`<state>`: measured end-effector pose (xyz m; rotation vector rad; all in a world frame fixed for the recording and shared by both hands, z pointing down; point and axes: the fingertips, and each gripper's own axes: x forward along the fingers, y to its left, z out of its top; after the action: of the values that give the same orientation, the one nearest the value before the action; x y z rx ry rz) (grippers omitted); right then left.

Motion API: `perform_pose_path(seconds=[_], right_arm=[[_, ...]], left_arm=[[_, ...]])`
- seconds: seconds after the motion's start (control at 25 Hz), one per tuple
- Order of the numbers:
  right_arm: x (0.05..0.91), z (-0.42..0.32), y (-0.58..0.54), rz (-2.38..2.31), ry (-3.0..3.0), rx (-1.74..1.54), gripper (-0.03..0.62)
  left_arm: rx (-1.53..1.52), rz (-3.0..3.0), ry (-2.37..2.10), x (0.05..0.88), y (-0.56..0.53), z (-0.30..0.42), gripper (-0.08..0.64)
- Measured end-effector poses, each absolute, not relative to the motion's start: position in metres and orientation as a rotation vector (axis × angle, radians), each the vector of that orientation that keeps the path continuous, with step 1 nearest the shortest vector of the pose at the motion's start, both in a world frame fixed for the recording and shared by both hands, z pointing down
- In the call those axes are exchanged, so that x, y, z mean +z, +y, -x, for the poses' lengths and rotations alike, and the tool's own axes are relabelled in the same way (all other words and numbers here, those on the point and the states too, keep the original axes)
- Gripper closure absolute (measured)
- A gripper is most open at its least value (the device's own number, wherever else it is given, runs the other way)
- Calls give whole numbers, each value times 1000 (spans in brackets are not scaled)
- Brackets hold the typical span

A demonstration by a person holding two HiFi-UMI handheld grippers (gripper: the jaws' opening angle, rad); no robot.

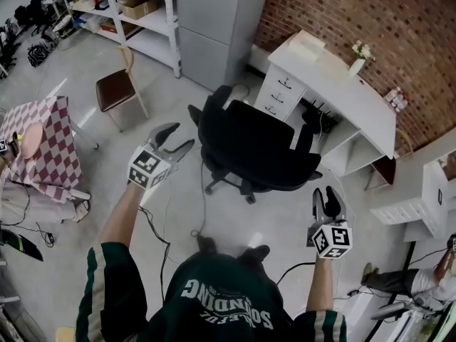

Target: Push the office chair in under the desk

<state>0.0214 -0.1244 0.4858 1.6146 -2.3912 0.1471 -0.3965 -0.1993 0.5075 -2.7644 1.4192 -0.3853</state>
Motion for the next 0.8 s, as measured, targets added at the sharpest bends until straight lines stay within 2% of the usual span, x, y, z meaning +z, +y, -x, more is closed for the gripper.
perform_pose_path(seconds=[0.24, 0.48, 0.64, 0.8], right_arm=[[508, -34, -139, -1657, -2290, 184, 381], [528, -32, -148, -1543, -2226, 89, 330], [541, -33, -155, -1508, -2177, 34, 276], [558, -31, -165, -1501, -2143, 56, 233]], left_arm=[[-376, 2720, 1529, 518, -244, 431, 198], [-513, 2739, 1476, 551, -274, 427, 171], [-634, 2747, 1403, 574, -296, 417, 122], [-668, 2746, 1393, 585, -311, 415, 118]])
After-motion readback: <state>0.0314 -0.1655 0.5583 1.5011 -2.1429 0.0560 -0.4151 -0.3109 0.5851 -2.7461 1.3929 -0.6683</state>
